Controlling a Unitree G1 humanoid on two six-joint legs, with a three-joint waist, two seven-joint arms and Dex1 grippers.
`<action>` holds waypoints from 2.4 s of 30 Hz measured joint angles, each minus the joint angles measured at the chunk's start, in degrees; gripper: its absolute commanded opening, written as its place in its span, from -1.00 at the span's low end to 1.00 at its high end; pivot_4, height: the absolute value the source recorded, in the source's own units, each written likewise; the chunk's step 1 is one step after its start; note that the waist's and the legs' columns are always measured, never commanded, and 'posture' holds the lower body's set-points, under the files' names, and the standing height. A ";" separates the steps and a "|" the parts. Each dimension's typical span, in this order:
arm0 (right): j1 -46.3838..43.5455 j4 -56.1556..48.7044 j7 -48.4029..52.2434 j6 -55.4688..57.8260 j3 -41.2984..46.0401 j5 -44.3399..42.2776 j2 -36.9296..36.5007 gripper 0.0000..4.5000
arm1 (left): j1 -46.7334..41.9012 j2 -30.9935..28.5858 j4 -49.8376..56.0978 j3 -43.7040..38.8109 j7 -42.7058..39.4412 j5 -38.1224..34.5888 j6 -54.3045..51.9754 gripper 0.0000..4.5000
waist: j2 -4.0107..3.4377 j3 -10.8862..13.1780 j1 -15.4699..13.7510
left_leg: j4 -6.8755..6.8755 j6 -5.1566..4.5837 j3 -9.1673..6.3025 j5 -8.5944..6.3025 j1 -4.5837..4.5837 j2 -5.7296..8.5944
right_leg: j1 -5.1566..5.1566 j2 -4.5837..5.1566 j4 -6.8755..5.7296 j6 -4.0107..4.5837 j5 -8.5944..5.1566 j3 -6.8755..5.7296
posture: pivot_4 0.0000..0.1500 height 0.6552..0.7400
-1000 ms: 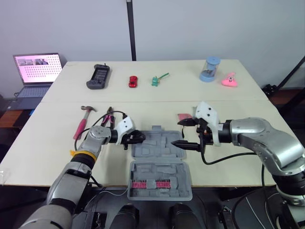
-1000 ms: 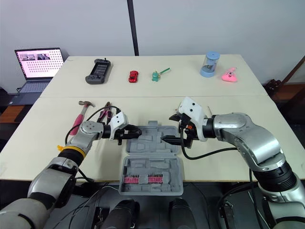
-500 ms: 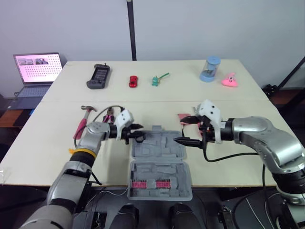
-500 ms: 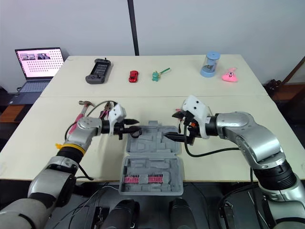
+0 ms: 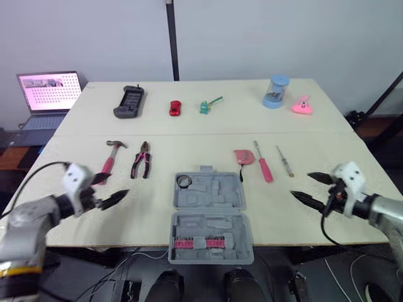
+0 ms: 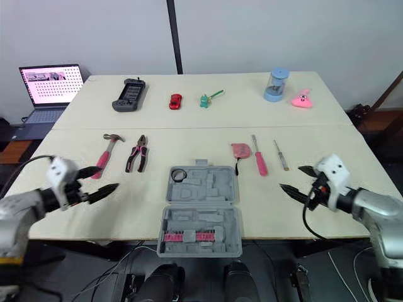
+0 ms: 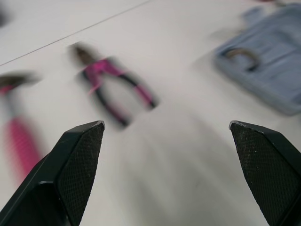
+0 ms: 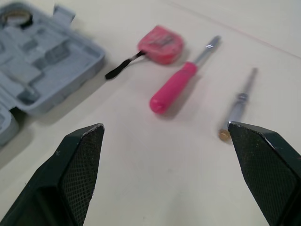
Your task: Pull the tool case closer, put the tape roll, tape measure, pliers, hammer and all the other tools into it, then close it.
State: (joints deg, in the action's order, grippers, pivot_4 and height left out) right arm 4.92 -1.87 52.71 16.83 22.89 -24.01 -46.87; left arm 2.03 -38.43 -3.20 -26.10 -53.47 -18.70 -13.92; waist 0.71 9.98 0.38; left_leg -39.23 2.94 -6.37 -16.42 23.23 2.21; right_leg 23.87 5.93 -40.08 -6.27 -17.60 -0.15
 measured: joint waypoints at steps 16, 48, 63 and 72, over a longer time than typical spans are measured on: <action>4.79 1.38 -3.86 -3.81 5.47 -0.17 3.34 1.00 | 8.17 2.90 -1.11 -4.91 5.91 -2.19 6.13 0.98 | -0.03 -0.02 0.01 | 0.01 -0.02 -0.07 -0.02 -0.06 -0.03 | -0.13 -0.01 0.09 0.02 -0.02 -0.04 | 1.00 -0.55; -34.72 3.09 -38.16 35.79 -21.91 9.42 29.98 0.00 | -22.11 -7.17 25.81 23.00 2.80 -9.98 -19.39 1.00 | -0.05 0.00 0.56 | 0.06 0.12 0.00 0.07 0.24 0.05 | 0.47 -0.30 -0.12 0.02 0.01 0.09 | 1.00 -0.55; -42.03 15.92 -44.61 38.72 -13.82 8.95 35.62 0.00 | -20.22 -4.42 26.73 21.07 6.26 -10.62 -19.20 1.00 | -0.06 -0.01 0.90 | 0.07 0.13 0.10 0.08 0.24 0.05 | 0.55 -0.31 -0.21 0.03 0.02 0.10 | 1.00 -0.55; -44.09 21.91 -44.34 37.62 -15.47 9.87 35.77 0.00 | -19.39 -3.92 26.72 20.59 6.29 -10.72 -19.18 1.00 | -0.06 -0.01 0.96 | 0.06 0.13 0.14 0.08 0.24 0.05 | 0.54 -0.31 -0.21 0.03 0.02 0.11 | 1.00 -0.55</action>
State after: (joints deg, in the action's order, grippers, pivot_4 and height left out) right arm -39.17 20.04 8.36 54.45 7.42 -14.14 -11.09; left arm -17.36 -42.35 23.53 -5.52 -47.18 -29.43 -33.10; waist 0.66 9.97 1.34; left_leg -39.17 3.06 -6.23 -16.35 23.47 2.26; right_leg 24.41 5.61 -40.29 -6.24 -17.59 -0.04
